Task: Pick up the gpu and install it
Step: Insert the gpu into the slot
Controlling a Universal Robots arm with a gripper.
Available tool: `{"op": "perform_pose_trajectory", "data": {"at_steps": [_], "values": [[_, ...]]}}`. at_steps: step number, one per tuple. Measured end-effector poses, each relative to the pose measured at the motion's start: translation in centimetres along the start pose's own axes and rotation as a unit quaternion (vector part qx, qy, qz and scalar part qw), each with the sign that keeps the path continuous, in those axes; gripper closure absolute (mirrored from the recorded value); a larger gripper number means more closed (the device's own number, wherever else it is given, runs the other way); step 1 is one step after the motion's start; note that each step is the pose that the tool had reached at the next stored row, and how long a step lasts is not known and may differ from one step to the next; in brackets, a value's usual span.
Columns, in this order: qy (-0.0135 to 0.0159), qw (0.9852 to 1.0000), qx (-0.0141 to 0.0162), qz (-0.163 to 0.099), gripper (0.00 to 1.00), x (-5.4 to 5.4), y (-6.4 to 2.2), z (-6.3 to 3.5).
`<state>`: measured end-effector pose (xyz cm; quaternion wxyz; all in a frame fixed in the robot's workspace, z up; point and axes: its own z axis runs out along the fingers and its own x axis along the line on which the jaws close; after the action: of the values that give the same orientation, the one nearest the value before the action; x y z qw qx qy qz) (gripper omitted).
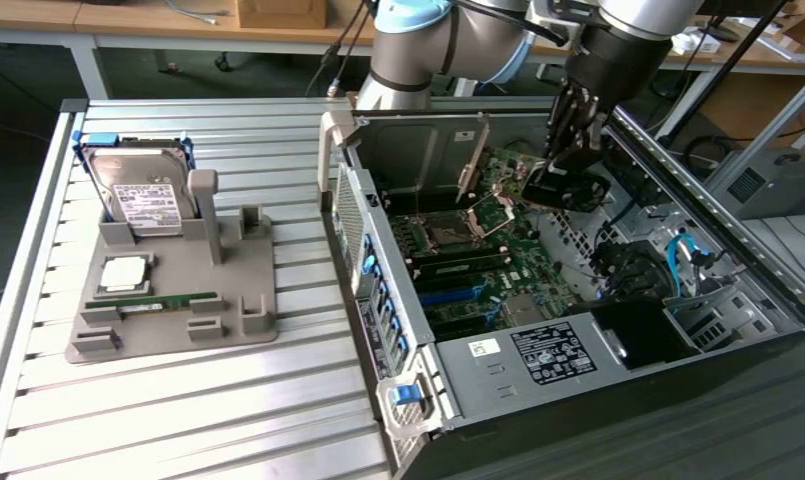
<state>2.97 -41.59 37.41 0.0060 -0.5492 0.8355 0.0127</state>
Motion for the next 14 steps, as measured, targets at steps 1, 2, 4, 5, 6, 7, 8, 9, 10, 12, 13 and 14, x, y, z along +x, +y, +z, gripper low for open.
{"op": "perform_pose_trajectory", "data": {"at_steps": [1, 2, 4, 5, 6, 7, 8, 9, 10, 12, 13, 14], "values": [[0.0, 1.0, 0.0, -0.002, 0.73, 0.0, 0.0, 0.0], [0.0001, 1.0, -0.0001, -0.005, 0.73, 0.0, 0.0, 0.0], [0.0002, 1.0, -0.0002, -0.01, 0.73, 0.0, 0.0, 0.0], [0.0002, 0.9999, -0.0003, -0.012, 0.73, 0.0, 0.0, 0.0], [0.0002, 0.9999, -0.0003, -0.015, 0.73, 0.0, 0.0, 0.0], [0.0003, 0.9999, -0.0004, -0.017, 0.73, 0.0, 0.0, 0.0], [0.0003, 0.9998, -0.0005, -0.019, 0.73, 0.0, 0.0, 0.0], [0.0004, 0.9998, -0.0005, -0.022, 0.73, 0.0, 0.0, 0.0], [0.0004, 0.9997, -0.0006, -0.024, 0.73, 0.0, 0.0, -0.01], [0.0004, 0.9996, -0.0007, -0.029, 0.73, 0.0, 0.0, 0.0], [0.0005, 0.9995, -0.0007, -0.031, 0.73, 0.0, 0.0, 0.0], [0.0005, 0.9994, -0.0008, -0.034, 0.73, 0.0, 0.0, 0.0]]}}
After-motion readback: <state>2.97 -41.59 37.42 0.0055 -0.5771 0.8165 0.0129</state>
